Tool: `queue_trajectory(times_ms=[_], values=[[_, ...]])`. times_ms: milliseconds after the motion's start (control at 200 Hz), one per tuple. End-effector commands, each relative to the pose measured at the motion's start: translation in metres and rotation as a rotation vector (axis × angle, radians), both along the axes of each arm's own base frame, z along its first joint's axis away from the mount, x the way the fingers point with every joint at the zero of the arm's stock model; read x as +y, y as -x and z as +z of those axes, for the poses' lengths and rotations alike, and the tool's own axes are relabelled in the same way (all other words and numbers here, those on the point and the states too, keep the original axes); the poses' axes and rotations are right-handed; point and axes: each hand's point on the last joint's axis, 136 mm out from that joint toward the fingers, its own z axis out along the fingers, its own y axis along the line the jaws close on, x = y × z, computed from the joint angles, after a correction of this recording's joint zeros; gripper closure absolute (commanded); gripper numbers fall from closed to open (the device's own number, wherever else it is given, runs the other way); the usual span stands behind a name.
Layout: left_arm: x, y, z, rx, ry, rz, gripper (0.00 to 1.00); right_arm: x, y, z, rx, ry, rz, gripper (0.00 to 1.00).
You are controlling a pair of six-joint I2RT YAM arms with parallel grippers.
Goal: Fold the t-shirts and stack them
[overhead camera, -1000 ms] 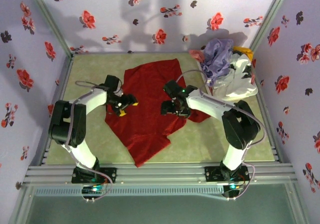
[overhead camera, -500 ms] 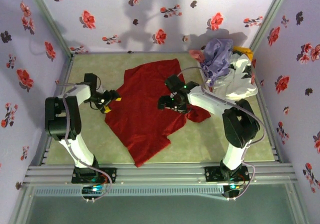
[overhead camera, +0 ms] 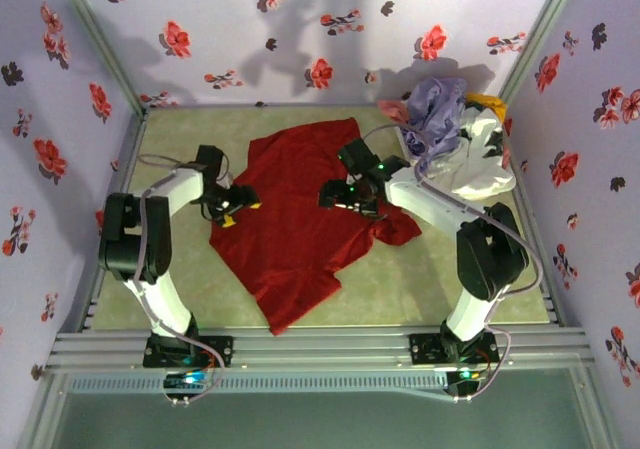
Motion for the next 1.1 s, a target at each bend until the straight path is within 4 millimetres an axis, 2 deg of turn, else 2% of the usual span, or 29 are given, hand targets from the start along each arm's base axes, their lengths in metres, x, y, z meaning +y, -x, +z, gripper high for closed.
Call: queue_trajectory(times_ms=[0, 55, 135, 230, 390, 555, 810, 865, 930, 1025, 1095], values=[[-0.002, 0.006, -0.004, -0.010, -0.042, 0.045, 0.23, -0.013, 0.000, 0.012, -0.020, 0.014, -0.003, 0.11], [0.004, 0.014, -0.016, 0.018, -0.083, 0.060, 0.23, -0.017, -0.001, 0.014, -0.024, 0.013, -0.007, 0.11], [0.038, 0.024, -0.031, 0.090, -0.225, 0.081, 0.21, -0.020, -0.002, 0.015, -0.024, 0.016, -0.012, 0.11], [0.061, 0.025, -0.038, 0.109, -0.219, 0.135, 0.21, -0.023, -0.002, 0.018, -0.033, 0.020, -0.010, 0.11], [0.082, 0.015, -0.027, 0.087, -0.208, 0.137, 0.21, -0.026, -0.005, 0.018, -0.034, 0.026, -0.010, 0.11], [0.097, -0.006, -0.016, 0.090, -0.191, 0.096, 0.21, -0.016, -0.016, 0.015, -0.032, 0.019, 0.013, 0.17], [0.134, -0.034, 0.006, 0.060, -0.269, 0.161, 0.22, 0.014, -0.073, 0.032, -0.099, 0.061, 0.075, 0.30], [0.132, -0.040, 0.010, 0.051, -0.243, 0.172, 0.22, 0.020, -0.087, 0.032, -0.115, 0.085, 0.100, 0.34], [0.120, -0.046, 0.020, 0.022, -0.197, 0.176, 0.22, 0.025, -0.107, 0.028, -0.142, 0.135, 0.129, 0.39], [0.090, -0.046, 0.038, -0.047, -0.133, 0.173, 0.22, 0.032, -0.141, 0.020, -0.199, 0.220, 0.179, 0.49], [0.069, -0.039, 0.042, -0.068, -0.081, 0.173, 0.22, 0.042, -0.167, 0.013, -0.251, 0.256, 0.219, 0.54]])
